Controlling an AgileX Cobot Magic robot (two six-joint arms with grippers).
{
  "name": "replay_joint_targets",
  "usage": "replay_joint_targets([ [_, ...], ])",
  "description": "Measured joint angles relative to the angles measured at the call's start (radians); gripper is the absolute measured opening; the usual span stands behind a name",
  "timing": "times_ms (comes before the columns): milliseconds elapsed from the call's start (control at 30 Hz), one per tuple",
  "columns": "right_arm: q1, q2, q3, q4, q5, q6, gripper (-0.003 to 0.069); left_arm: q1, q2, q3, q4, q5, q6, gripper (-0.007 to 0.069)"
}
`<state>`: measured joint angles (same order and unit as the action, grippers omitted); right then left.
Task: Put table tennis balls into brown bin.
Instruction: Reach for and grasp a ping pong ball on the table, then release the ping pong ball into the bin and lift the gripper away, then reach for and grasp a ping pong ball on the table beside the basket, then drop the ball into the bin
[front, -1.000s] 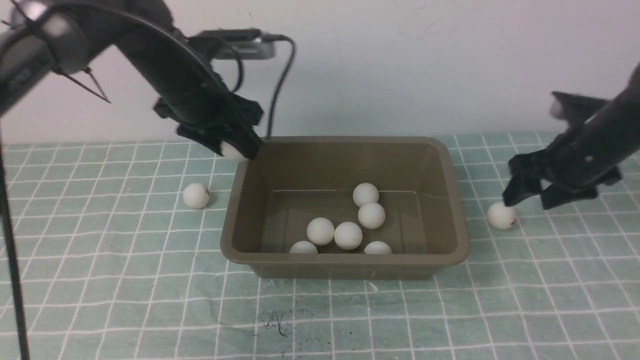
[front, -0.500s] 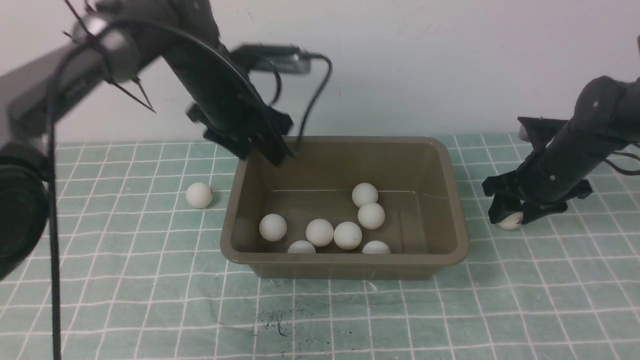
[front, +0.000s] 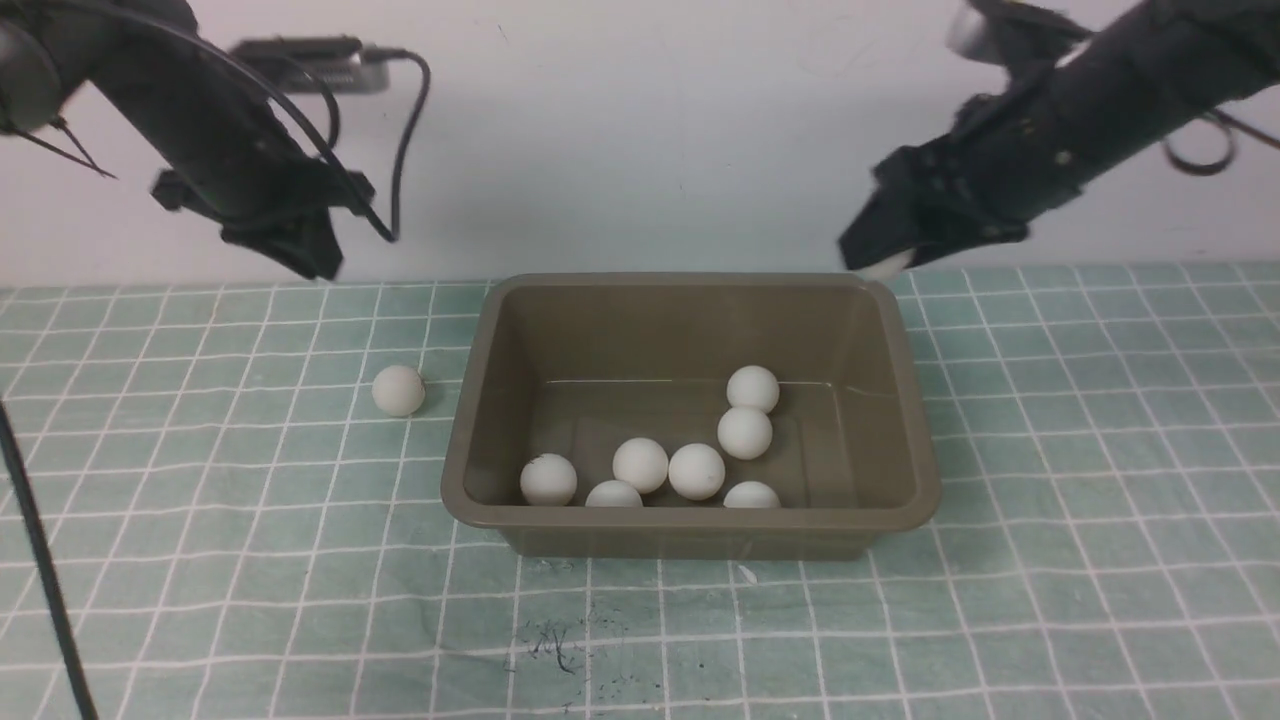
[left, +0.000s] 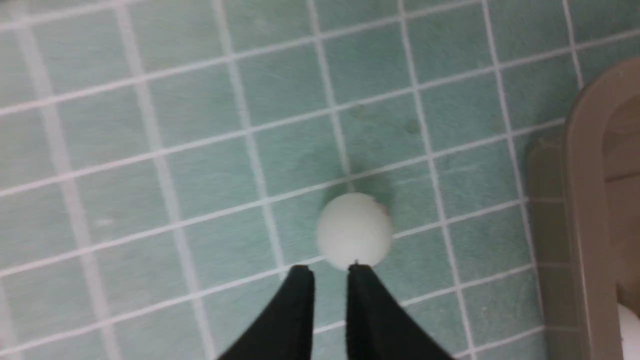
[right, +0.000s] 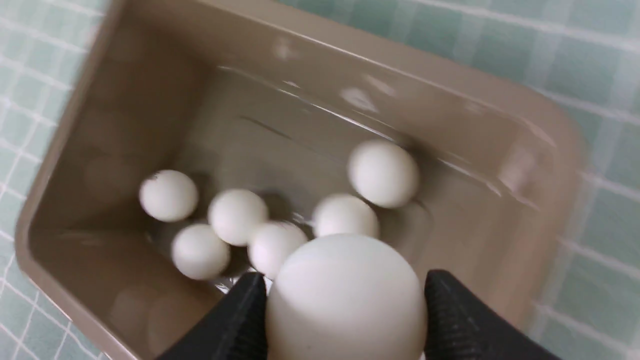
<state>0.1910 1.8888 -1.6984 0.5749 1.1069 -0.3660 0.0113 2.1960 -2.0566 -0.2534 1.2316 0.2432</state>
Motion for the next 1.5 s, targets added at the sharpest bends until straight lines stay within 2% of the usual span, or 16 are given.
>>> replay_joint_targets([
  [100,0.027,0.002,-0.009,0.0,-0.032,-0.01,0.0439,0.0,0.062,0.0,-0.014,-0.001,0.002,0.0294],
  [133,0.027,0.002,-0.011,0.0,-0.03,-0.008,0.0448,0.0,0.066,0.0,-0.014,-0.001,0.002,0.0305],
  [167,0.022,0.002,-0.036,0.001,-0.007,0.002,0.0525,0.0,0.096,0.0,-0.014,-0.001,0.002,0.0391],
  [200,0.014,0.001,-0.058,0.001,0.025,0.007,0.0559,0.0,0.114,0.0,-0.014,-0.001,0.002,0.0438],
  [267,-0.011,-0.011,-0.104,0.002,0.097,0.023,0.0603,0.0,0.144,0.0,-0.016,-0.004,0.002,0.051],
  [300,-0.011,-0.011,-0.104,0.002,0.102,0.025,0.0603,0.0,0.146,0.0,-0.016,-0.004,0.002,0.051],
  [433,-0.087,-0.127,-0.184,-0.003,0.13,0.047,0.0504,-0.012,0.184,0.0,-0.008,-0.006,0.002,0.0526],
  [533,-0.138,-0.258,-0.196,-0.032,0.137,0.05,0.0327,-0.028,0.2,0.0,0.01,-0.007,0.002,0.0409],
  [567,-0.155,-0.308,-0.199,-0.058,0.142,0.051,0.026,-0.035,0.203,0.0,0.021,-0.007,0.002,0.0338],
  [700,-0.207,-0.492,-0.194,-0.218,0.155,0.101,0.0038,-0.044,0.194,-0.032,0.044,-0.006,0.002,0.0346],
  [833,-0.222,-0.672,-0.067,-0.33,0.158,0.197,-0.0008,-0.05,0.106,-0.065,0.012,-0.007,-0.007,0.0346],
  [933,-0.222,-0.765,0.059,-0.341,0.161,0.211,-0.0013,-0.08,0.02,-0.073,-0.06,-0.007,0.013,0.0346],
  [1100,-0.222,-0.983,0.42,-0.276,0.038,0.206,-0.0013,-0.195,-0.07,-0.084,-0.135,-0.002,0.05,0.0346],
  [1267,-0.222,-1.138,0.624,-0.215,-0.099,0.198,-0.0013,-0.29,-0.021,-0.083,-0.093,0.0,0.049,0.0349],
  [1433,-0.222,-1.367,0.796,-0.204,-0.206,0.191,-0.0015,-0.364,0.03,-0.078,0.007,0.001,0.0,0.0515],
  [1500,-0.222,-1.433,0.837,-0.204,-0.234,0.169,-0.0015,-0.369,0.024,-0.078,0.023,0.001,-0.035,0.0524],
])
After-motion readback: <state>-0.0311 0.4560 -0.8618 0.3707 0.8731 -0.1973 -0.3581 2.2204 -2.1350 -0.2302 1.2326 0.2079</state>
